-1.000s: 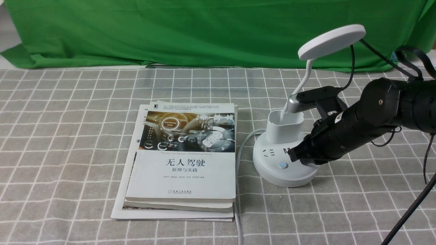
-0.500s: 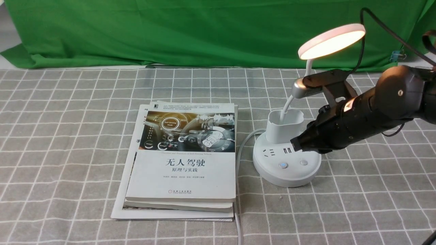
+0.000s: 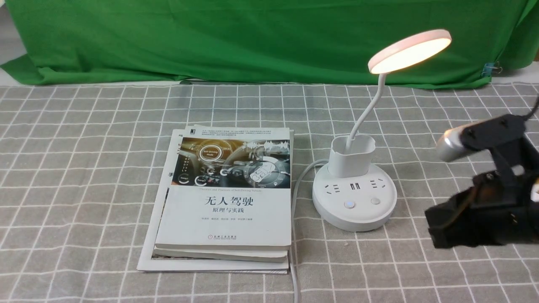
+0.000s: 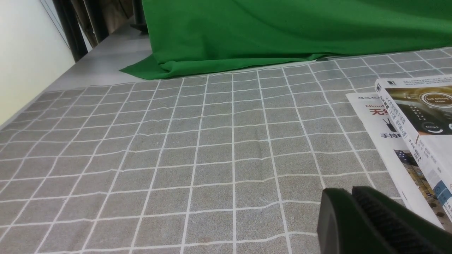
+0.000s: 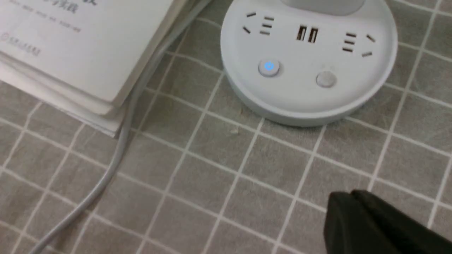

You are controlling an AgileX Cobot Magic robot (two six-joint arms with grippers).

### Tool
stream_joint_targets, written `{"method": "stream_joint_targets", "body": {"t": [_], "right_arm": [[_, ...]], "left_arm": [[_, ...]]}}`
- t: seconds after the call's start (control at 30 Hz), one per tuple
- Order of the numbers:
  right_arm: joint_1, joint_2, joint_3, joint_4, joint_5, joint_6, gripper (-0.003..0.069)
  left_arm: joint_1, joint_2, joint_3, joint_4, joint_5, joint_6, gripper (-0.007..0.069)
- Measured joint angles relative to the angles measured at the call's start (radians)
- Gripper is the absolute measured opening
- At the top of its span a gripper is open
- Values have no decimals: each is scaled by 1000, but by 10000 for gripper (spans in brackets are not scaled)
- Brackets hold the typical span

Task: Turn on the desk lamp on the grey coffee tablecloth with your hand.

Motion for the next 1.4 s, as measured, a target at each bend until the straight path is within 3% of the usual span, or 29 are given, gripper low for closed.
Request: {"method": "stream_joint_targets", "body": {"t": [0.3, 0.67, 0.8, 1.03, 1.4], "right_arm": [[0, -358, 173, 0, 2, 23, 61], [-1, -499, 196, -29, -23, 23, 69], [-79, -615, 284, -67, -118, 25, 28], [-247, -925, 574, -79, -270, 22, 27], [-262, -1114, 692, -80, -298, 22, 27]], "left_arm": [[0, 0, 0, 0, 0, 0, 19], [0, 0, 0, 0, 0, 0, 19], [0, 0, 0, 0, 0, 0, 19], [0, 0, 0, 0, 0, 0, 19], [0, 0, 0, 0, 0, 0, 19]]}}
